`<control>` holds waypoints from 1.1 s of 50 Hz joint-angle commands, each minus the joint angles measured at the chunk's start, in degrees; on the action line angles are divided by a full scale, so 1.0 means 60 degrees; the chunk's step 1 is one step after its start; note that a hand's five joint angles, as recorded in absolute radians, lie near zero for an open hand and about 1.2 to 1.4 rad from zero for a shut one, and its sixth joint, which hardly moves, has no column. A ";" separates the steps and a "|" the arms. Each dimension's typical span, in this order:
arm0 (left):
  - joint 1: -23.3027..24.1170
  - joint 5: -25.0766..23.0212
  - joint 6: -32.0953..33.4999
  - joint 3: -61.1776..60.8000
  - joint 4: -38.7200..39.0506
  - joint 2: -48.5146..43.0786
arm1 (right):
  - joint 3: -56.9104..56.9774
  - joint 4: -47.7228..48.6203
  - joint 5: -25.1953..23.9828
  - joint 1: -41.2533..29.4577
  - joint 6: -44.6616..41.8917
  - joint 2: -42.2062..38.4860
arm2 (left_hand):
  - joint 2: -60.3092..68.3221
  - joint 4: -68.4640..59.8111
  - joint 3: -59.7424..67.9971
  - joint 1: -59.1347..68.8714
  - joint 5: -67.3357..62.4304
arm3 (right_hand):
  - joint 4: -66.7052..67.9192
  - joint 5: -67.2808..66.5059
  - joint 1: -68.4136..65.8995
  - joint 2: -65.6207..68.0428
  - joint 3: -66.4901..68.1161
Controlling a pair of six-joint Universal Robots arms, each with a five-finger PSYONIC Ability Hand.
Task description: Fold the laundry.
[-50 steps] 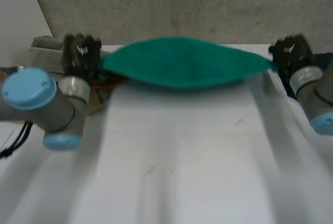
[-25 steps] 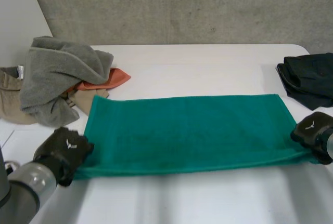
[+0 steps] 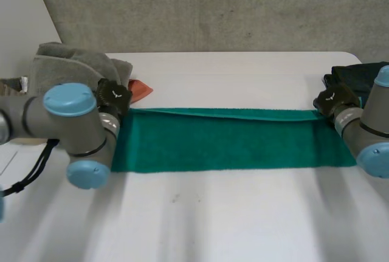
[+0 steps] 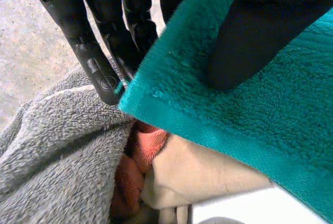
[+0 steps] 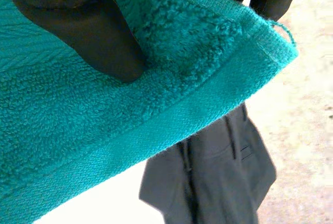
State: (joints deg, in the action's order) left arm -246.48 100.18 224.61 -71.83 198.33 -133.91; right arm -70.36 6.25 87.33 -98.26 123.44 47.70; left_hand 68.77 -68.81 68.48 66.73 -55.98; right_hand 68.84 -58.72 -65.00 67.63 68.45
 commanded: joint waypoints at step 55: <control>0.0503 -0.0056 -0.1868 -0.3804 0.0299 0.3773 | -0.2892 0.0276 -0.2528 0.2680 0.2571 0.1235 | -0.9795 0.9802 -0.9747 -0.9454 0.9330 | 0.1860 -0.1879 -0.2499 0.2062 0.1925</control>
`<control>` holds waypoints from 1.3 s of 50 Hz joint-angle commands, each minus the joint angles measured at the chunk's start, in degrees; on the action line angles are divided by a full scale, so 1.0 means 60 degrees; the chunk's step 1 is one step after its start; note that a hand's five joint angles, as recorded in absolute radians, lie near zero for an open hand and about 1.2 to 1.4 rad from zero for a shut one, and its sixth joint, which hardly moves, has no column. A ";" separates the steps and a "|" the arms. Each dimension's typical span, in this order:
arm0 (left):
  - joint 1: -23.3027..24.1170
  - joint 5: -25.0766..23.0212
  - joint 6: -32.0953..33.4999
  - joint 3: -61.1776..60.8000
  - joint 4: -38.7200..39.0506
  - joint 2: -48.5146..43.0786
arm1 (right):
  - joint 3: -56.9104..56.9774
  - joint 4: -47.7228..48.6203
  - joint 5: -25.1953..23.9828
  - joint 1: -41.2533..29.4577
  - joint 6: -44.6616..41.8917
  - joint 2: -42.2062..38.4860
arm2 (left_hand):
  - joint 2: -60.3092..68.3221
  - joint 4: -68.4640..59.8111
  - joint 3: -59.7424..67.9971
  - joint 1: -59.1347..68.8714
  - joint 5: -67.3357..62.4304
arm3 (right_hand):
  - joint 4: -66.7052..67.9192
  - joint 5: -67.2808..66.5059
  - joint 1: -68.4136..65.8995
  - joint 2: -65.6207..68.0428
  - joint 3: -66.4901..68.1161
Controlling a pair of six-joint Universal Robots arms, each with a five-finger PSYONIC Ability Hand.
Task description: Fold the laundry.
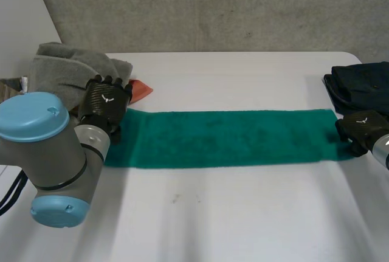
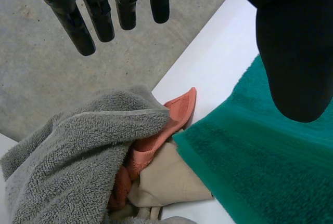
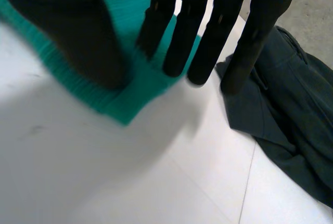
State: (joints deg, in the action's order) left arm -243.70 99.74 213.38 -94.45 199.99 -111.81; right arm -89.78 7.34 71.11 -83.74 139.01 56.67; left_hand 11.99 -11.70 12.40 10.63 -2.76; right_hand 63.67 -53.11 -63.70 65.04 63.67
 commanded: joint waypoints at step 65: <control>0.0230 0.0003 -0.0437 -0.0884 0.0037 0.1731 | 0.0171 0.0422 0.1889 -0.6319 0.1863 0.0999 | -0.0332 0.0283 -0.0399 -0.0105 0.0460 | -0.8945 0.8852 0.8949 -0.9173 -0.8945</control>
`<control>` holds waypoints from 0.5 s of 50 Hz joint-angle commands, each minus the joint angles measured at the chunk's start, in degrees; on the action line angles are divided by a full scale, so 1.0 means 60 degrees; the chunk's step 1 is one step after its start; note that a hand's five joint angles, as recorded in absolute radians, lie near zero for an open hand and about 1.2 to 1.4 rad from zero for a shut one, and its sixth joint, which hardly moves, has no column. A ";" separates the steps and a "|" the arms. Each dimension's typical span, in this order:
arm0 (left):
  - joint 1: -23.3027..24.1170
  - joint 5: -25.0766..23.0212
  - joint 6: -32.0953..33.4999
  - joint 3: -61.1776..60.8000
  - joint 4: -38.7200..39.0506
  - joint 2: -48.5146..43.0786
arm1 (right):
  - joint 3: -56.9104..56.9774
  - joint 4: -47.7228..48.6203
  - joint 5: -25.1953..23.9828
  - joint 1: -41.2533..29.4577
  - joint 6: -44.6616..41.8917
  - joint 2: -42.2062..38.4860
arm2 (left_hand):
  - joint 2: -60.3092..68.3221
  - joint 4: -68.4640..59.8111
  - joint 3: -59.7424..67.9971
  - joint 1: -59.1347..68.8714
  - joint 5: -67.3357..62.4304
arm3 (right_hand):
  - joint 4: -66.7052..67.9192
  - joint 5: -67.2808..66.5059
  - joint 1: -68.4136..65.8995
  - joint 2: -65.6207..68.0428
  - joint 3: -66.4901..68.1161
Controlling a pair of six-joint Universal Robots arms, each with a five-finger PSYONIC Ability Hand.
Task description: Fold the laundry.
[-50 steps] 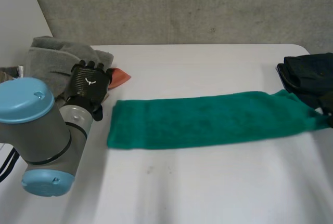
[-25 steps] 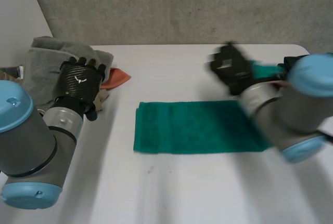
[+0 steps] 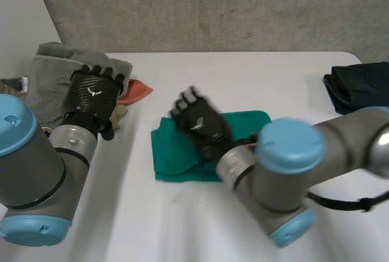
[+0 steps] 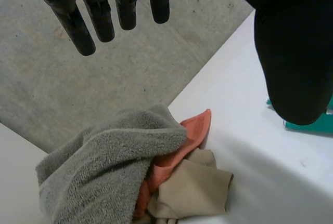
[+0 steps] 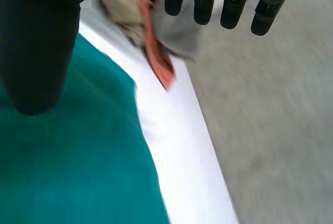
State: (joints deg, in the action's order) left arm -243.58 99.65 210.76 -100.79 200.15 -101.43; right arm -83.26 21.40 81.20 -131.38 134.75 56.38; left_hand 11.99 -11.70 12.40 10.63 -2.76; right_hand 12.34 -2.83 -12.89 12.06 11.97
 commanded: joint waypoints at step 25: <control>0.1016 0.0046 -0.0117 0.0524 -0.0004 0.0366 | -0.0817 0.0139 0.0681 0.0413 -0.1219 0.0493 | -0.0332 0.0283 -0.0399 -0.0105 0.0460 | 1.1277 -1.1194 -1.1186 1.1323 1.1339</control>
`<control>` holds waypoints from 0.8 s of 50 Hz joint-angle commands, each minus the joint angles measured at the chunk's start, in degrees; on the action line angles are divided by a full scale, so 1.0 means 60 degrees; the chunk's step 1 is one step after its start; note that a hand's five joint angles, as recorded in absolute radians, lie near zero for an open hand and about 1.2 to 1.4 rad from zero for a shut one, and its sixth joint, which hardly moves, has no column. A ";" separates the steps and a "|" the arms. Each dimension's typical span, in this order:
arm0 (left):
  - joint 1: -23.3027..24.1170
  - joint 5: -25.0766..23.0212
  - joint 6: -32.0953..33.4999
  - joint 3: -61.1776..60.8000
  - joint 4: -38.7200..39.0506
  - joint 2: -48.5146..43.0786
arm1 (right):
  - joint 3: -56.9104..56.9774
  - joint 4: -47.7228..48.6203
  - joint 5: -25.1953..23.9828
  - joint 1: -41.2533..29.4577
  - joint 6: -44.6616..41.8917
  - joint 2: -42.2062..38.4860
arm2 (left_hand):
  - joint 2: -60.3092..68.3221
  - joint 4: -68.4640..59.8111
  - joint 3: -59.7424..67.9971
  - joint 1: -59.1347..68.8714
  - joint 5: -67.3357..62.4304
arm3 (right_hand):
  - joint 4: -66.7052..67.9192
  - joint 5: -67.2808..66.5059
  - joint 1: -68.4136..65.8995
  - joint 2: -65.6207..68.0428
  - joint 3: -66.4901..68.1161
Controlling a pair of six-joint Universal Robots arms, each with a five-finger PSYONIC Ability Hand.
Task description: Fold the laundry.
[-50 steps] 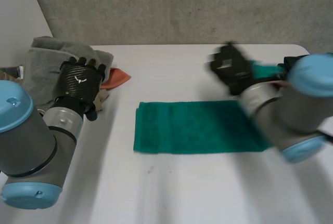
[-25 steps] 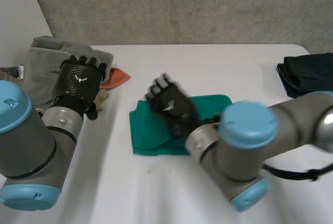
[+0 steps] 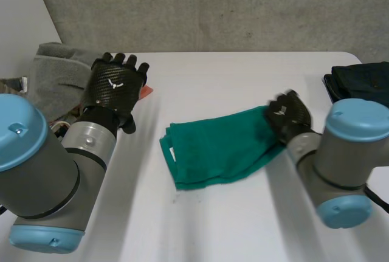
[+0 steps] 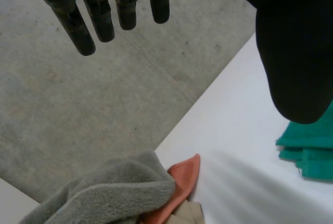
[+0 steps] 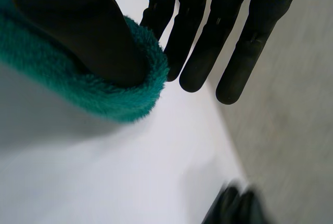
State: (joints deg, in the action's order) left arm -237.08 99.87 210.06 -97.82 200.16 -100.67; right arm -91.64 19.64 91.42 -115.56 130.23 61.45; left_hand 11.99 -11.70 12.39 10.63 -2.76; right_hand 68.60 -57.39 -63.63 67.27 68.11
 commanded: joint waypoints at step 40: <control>0.1675 0.0900 -0.4629 0.3060 -0.2097 -0.3652 | 0.2908 -0.4269 -0.3342 -0.0003 0.7110 -0.1143 | -0.0128 0.0079 -0.0195 0.0098 0.0256 | -0.9767 0.9565 0.8938 -0.9544 -0.9685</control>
State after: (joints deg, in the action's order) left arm -229.33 98.00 184.53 -82.08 194.03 -115.35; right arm -82.32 0.95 72.05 -115.17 174.61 63.12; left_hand 11.99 -11.70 12.40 10.63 -2.76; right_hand 12.34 -2.90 -12.85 12.09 12.05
